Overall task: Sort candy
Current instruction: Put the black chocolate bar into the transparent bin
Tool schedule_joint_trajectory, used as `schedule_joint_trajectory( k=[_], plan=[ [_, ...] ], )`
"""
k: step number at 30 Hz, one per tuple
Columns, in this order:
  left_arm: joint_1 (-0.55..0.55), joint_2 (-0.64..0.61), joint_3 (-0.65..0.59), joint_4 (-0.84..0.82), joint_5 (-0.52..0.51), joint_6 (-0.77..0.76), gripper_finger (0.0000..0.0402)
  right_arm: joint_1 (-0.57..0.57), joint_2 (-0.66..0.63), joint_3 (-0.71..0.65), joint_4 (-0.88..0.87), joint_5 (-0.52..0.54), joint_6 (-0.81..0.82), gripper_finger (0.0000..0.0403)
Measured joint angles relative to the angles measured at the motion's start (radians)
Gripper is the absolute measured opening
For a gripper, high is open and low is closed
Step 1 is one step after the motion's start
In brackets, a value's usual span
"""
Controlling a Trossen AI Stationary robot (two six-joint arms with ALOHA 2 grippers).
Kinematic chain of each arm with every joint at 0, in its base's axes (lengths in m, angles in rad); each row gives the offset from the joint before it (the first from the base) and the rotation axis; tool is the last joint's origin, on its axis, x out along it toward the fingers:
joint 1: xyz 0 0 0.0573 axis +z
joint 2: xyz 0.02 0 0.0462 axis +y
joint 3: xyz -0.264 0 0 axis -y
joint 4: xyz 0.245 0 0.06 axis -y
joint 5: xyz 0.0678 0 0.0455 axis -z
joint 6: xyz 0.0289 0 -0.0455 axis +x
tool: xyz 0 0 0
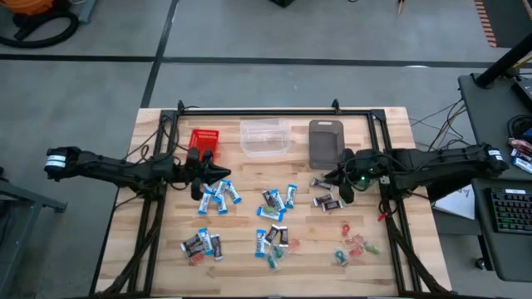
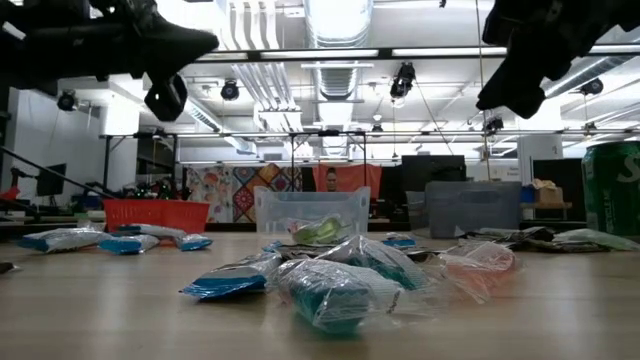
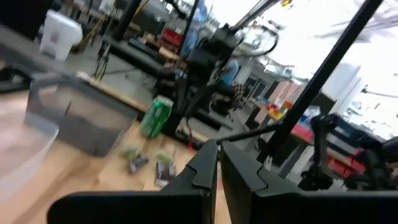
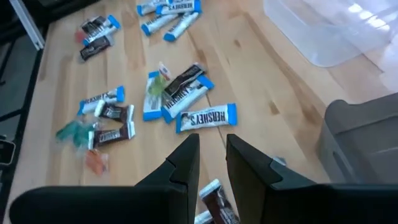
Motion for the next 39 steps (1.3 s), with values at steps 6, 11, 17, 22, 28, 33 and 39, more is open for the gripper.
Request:
schedule_joint_trajectory(
  k=[6,11,17,22,28,33,39],
  plan=[
    [0.0,0.066,0.009,0.001,0.0,-0.009,0.0004,0.017,0.096,0.002,0.031,-0.041,-0.012,0.0068],
    [0.0,0.109,0.034,0.0,0.001,-0.006,0.0004,0.06,0.193,0.013,0.007,0.027,-0.034,0.0068],
    [0.0,0.127,0.073,0.001,0.001,0.07,0.0004,0.083,0.294,0.099,-0.125,0.077,-0.037,0.0071],
    [0.0,0.125,0.088,0.003,0.001,0.115,0.0004,0.109,0.376,0.167,-0.223,0.069,-0.04,0.0103],
    [0.0,0.129,0.09,0.006,0.001,0.126,0.0004,0.13,0.467,0.198,-0.299,0.05,-0.112,0.0165],
    [0.0,0.148,0.09,0.014,0.001,0.126,0.0004,0.134,0.547,0.198,-0.317,0.05,-0.144,0.0176],
    [0.0,0.188,0.09,0.029,0.0,0.125,0.0004,0.134,0.637,0.198,-0.311,0.05,-0.178,0.0155]
  ],
)
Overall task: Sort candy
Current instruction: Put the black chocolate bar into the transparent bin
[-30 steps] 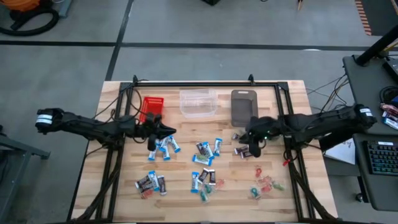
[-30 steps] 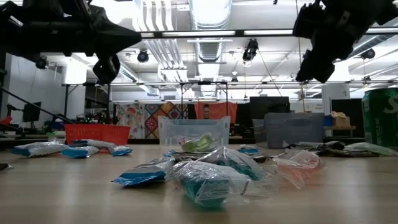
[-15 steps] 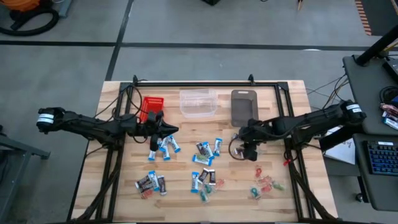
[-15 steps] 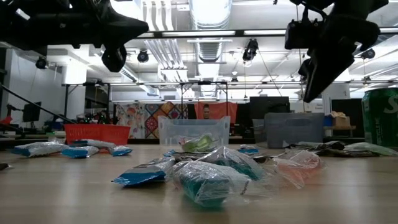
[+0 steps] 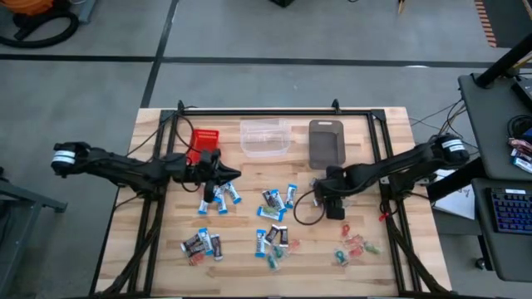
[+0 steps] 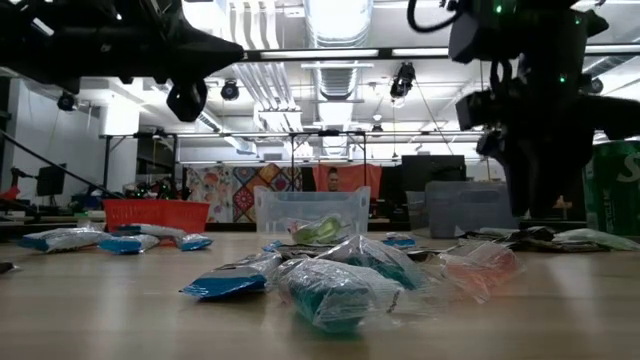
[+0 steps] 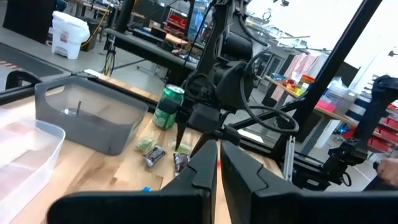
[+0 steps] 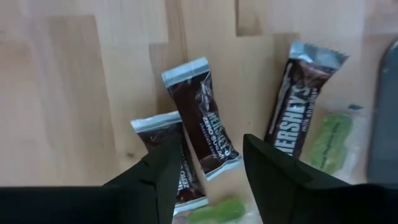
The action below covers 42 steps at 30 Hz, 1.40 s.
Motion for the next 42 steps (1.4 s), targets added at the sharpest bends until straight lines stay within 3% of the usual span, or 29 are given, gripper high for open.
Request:
schedule_joint_trajectory(
  k=[10,18,25,29,35,42],
  plan=[
    [0.0,0.037,0.0,0.041,0.0,-0.039,0.0004,0.0,0.102,0.0,0.03,0.0,-0.022,0.0109],
    [-0.001,0.042,0.0,0.048,0.0,-0.073,0.0004,0.0,0.124,0.002,0.059,-0.006,-0.048,0.0021],
    [0.0,0.04,0.0,0.058,0.0,-0.082,0.0004,-0.002,0.054,0.06,0.05,0.013,-0.046,0.0015],
    [0.0,0.04,0.0,0.058,0.0,-0.082,0.0004,-0.006,0.022,0.138,0.061,0.098,-0.058,0.0014],
    [0.0,0.041,0.0,0.057,-0.008,-0.056,0.0004,-0.066,0.02,0.227,0.229,0.285,-0.17,0.0013],
    [-0.001,0.048,0.0,0.056,-0.009,-0.087,0.0004,-0.246,0.087,0.236,0.599,0.289,-0.267,0.0013]
  ],
)
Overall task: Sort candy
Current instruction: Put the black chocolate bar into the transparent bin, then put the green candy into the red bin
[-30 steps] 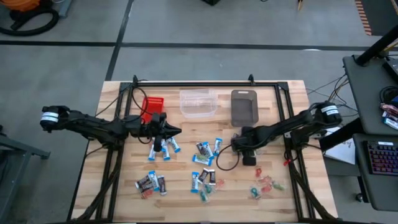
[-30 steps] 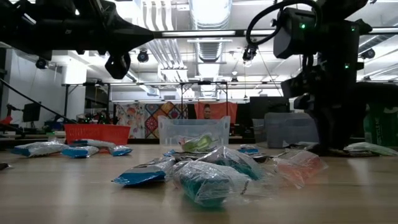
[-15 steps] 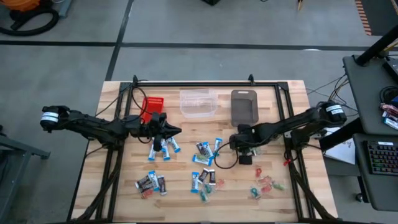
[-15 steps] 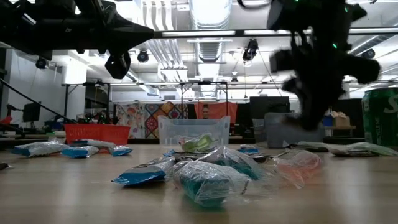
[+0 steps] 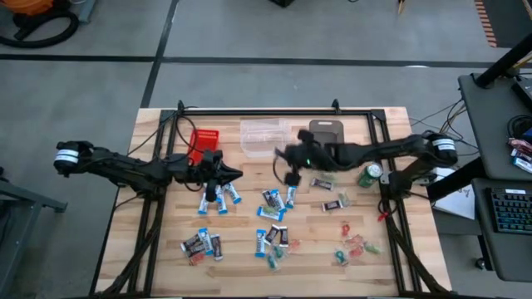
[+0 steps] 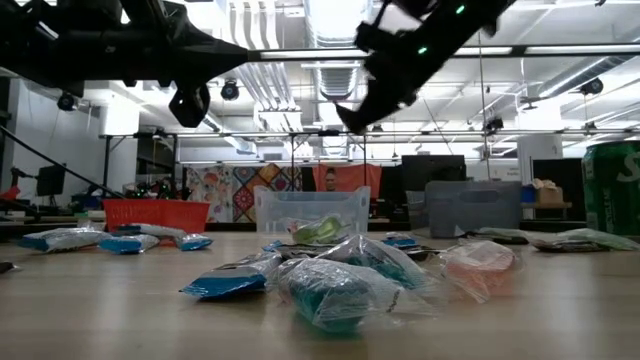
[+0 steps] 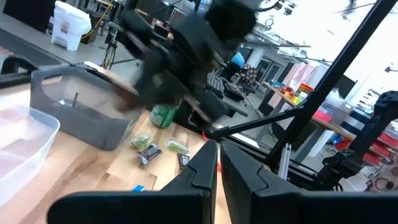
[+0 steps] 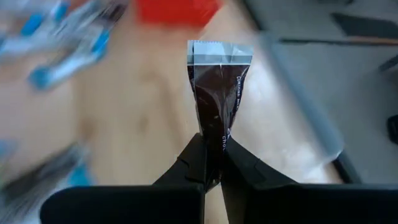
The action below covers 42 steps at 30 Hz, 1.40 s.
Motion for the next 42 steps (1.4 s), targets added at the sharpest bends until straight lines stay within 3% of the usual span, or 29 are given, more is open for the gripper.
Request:
schedule_joint_trajectory(
  k=[4,13,22,27,31,35,42],
  plan=[
    [0.0,0.017,0.0,-0.006,0.0,-0.026,0.0004,-0.096,0.072,-0.001,0.159,-0.007,0.001,0.0013],
    [0.001,0.094,0.0,-0.005,0.001,-0.048,0.0004,-0.199,0.243,0.08,0.184,-0.009,0.053,0.002],
    [0.001,0.117,0.0,0.044,0.001,-0.048,0.0004,-0.207,0.318,0.123,0.175,-0.012,0.064,0.0109],
    [0.001,0.12,0.0,0.047,0.0,-0.042,0.0004,-0.207,0.293,0.123,0.161,-0.022,0.099,0.0156],
    [-0.007,0.148,0.0,0.057,0.001,-0.041,0.0004,-0.199,0.218,0.123,0.097,-0.121,0.135,0.0177],
    [-0.035,0.205,0.015,0.061,0.001,-0.009,0.0004,-0.164,0.138,0.123,-0.003,-0.256,0.161,0.0183],
    [-0.125,0.328,0.113,0.043,0.003,0.185,0.0025,-0.027,0.02,0.123,-0.175,-0.259,0.182,0.0176]
  ],
)
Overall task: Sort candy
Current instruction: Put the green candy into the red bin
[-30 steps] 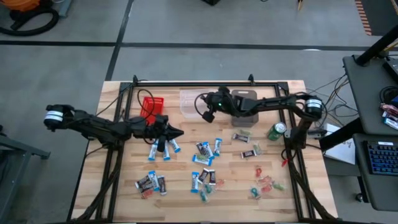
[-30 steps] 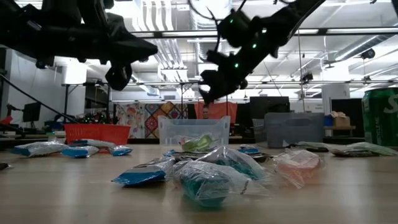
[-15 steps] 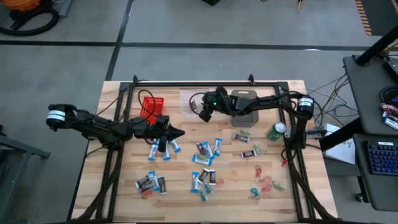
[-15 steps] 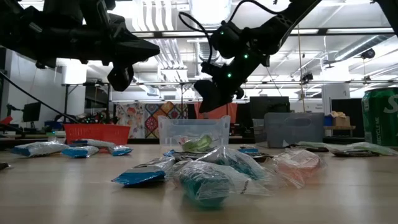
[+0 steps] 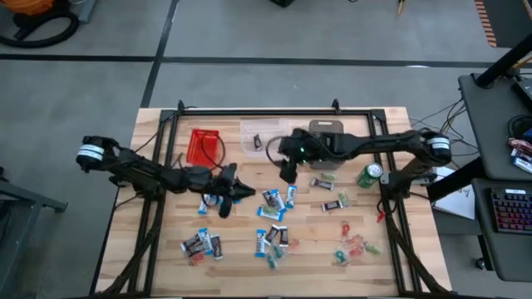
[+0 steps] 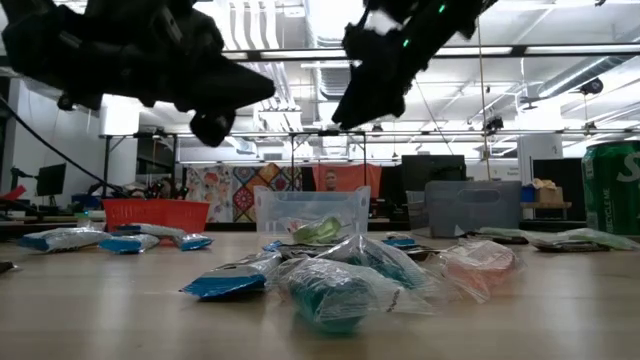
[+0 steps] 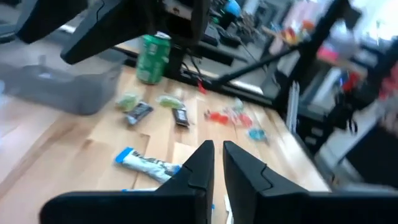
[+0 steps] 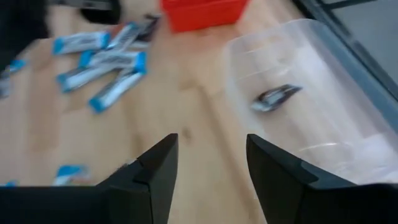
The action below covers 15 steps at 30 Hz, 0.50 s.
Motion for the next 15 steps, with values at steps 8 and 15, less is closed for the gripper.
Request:
schedule_joint_trajectory(
  k=[8,15],
  plan=[
    [-0.039,0.161,0.129,-0.171,0.0,0.138,0.01,0.164,-0.074,-0.002,-0.093,0.128,0.062,0.0174],
    [-0.039,0.307,0.17,-0.169,-0.001,0.191,0.014,0.265,-0.084,-0.003,-0.104,0.198,0.109,0.0173]
  ],
)
